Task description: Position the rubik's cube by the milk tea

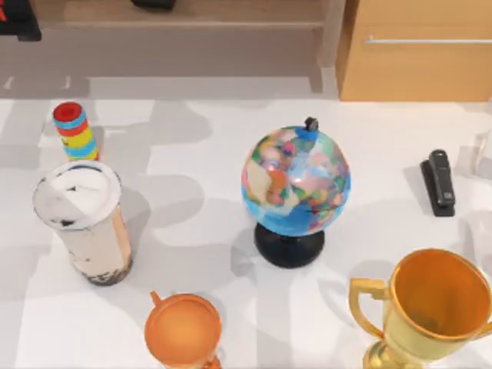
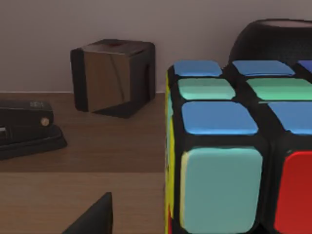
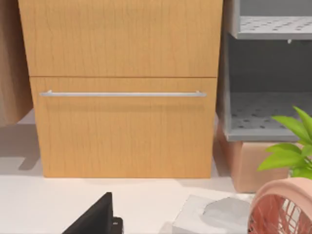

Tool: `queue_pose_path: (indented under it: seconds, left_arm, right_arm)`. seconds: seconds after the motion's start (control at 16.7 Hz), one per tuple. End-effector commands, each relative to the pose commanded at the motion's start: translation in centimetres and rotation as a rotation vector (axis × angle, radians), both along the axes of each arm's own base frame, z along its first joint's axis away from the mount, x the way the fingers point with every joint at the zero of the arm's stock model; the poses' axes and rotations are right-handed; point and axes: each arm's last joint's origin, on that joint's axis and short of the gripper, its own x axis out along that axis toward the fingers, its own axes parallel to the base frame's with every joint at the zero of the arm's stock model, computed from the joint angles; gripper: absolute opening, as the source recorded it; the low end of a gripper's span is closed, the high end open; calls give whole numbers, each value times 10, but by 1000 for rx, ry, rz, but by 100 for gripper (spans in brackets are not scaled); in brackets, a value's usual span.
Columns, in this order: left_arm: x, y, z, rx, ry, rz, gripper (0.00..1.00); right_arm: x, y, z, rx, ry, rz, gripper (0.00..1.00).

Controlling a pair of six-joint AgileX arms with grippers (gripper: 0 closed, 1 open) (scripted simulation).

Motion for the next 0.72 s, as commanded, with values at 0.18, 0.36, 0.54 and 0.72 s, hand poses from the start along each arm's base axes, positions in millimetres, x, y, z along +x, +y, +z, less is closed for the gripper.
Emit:
queue_pose_path:
  seconds: [0.18,0.36,0.54,0.72]
  left_arm:
    - [0,0,0,0,0,0,77]
    - [0,0,0,0,0,0,55]
    - [0,0,0,0,0,0,32]
    - [0,0,0,0,0,0,10]
  right_arm:
    - [0,0,0,0,0,0,100]
    - [0,0,0,0,0,0,100]
    - [0,0,0,0,0,0,100]
    - [0,0,0,0,0,0,100]
